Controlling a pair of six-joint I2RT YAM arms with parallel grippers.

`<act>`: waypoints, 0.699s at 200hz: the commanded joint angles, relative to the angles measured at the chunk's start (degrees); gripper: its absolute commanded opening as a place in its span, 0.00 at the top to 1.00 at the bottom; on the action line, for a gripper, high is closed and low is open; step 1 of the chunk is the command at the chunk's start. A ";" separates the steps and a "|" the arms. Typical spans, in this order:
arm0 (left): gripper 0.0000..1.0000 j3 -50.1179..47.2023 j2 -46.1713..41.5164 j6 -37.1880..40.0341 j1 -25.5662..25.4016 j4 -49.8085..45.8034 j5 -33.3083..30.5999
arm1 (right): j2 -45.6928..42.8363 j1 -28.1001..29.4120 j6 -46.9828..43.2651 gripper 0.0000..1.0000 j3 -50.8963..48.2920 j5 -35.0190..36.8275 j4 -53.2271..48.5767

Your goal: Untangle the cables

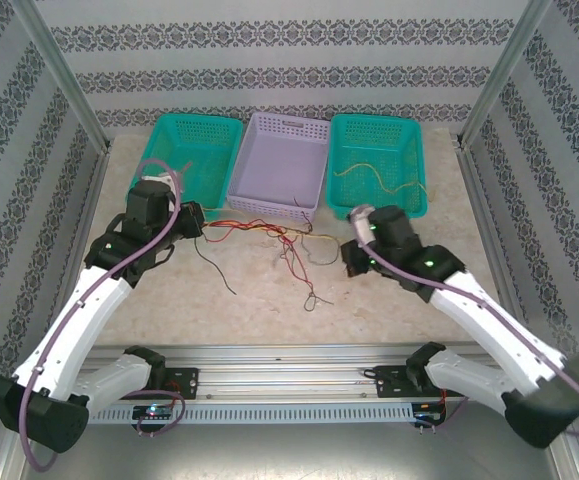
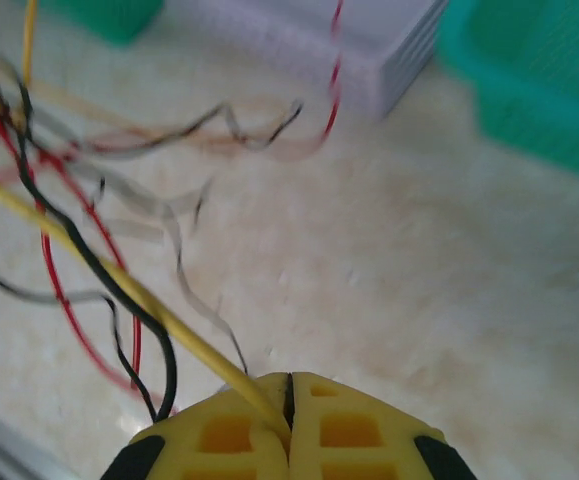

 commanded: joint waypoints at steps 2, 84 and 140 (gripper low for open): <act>1.00 -0.43 -1.68 3.77 1.31 -2.93 -7.67 | -4.91 -7.37 1.75 1.00 2.02 9.66 -10.68; 1.00 -1.17 -0.82 4.02 1.47 -3.21 -6.12 | -8.15 -13.94 0.93 1.00 7.94 4.69 -12.62; 1.00 -3.69 1.75 -5.41 1.40 4.20 6.55 | -2.98 -5.97 -0.29 0.90 3.47 -4.59 -4.38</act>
